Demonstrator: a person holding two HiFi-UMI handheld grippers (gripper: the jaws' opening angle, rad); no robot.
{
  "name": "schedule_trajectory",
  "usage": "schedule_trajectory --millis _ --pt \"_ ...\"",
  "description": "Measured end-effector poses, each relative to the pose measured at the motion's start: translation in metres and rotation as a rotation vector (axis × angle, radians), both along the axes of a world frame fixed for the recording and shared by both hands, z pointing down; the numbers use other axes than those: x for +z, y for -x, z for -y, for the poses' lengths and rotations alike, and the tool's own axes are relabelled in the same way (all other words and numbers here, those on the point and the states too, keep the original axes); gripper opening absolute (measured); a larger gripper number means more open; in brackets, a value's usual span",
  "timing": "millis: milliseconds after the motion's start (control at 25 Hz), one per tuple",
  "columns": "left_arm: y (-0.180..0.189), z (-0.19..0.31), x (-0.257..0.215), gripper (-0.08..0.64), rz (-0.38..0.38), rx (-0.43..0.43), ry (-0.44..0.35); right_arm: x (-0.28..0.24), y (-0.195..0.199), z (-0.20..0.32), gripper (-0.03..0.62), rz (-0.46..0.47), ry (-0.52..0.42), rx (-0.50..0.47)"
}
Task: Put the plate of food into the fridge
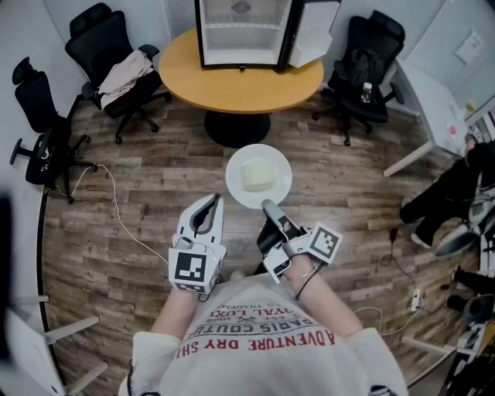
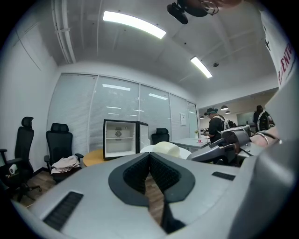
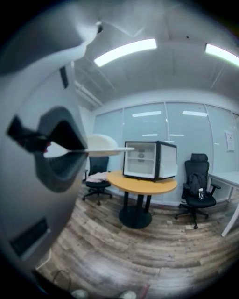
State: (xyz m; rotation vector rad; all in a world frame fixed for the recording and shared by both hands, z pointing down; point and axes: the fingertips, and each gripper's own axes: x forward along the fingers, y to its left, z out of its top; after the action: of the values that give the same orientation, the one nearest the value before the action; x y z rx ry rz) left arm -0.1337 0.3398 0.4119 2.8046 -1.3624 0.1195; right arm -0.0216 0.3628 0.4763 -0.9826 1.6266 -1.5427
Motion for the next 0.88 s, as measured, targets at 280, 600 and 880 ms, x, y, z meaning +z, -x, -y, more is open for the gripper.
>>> schedule_trajectory --millis 280,600,880 --pt "-0.004 0.023 0.003 0.026 -0.001 -0.03 0.009 0.008 -0.005 0.021 0.037 0.013 0.027 -0.032" --pt "-0.034 0.084 0.013 0.026 0.014 -0.102 0.022 0.021 -0.037 0.089 0.037 0.029 0.036 -0.099" --pt "-0.087 0.163 0.004 0.027 0.01 -0.18 0.002 0.018 -0.091 0.177 0.037 0.019 0.046 -0.183"
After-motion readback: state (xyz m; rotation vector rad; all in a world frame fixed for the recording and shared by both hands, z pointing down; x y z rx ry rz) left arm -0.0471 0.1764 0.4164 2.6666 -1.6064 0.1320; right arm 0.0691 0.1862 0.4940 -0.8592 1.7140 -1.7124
